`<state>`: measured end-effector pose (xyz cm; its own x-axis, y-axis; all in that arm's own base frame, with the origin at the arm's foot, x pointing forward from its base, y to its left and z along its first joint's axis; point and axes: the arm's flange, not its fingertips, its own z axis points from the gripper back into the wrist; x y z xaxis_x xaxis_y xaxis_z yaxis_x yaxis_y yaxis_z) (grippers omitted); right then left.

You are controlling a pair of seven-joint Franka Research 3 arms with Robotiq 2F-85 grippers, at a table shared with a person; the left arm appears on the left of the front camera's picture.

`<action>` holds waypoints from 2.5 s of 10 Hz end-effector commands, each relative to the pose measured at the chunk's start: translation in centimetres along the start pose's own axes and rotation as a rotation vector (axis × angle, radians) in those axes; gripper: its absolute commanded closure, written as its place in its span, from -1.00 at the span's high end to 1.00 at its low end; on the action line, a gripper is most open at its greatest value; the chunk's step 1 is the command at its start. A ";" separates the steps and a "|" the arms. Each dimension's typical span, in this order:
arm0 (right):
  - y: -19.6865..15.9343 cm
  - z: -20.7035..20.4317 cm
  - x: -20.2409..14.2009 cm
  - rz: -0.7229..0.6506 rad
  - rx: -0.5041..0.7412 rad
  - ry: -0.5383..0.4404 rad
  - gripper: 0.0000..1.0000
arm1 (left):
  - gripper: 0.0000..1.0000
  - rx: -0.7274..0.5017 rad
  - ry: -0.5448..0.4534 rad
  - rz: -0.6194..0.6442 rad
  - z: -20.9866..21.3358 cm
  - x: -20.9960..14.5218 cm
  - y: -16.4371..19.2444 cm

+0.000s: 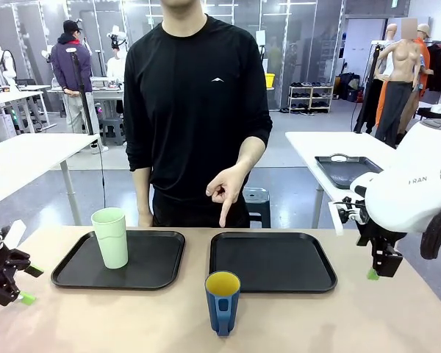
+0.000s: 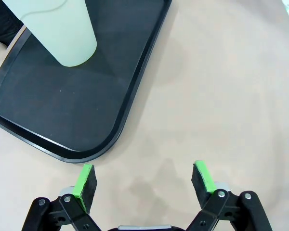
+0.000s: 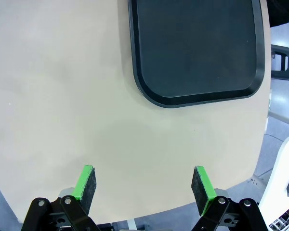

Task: Sort and store the cups by type.
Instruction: Pick up the Handle plastic cup and place it into the empty Flat Tray.

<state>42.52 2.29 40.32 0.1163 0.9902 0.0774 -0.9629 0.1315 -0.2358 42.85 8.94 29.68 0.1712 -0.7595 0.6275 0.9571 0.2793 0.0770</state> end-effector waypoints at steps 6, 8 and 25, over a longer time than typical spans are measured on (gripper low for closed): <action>2.3 -5.5 -0.9 0.124 0.092 -0.263 1.00 | 1.00 0.006 -0.006 -0.018 0.0 0.0 0.0; 3.1 -7.5 -0.9 0.161 0.110 -0.518 1.00 | 1.00 0.006 -0.006 -0.018 0.0 0.0 0.0; 0.9 -9.9 2.6 0.224 0.201 -1.025 1.00 | 1.00 0.006 -0.006 -0.018 0.0 0.0 0.0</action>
<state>44.01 4.87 31.03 -0.2416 0.4754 0.8460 -0.9703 -0.1109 -0.2148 42.86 8.93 29.68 0.1710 -0.7595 0.6276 0.9572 0.2791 0.0770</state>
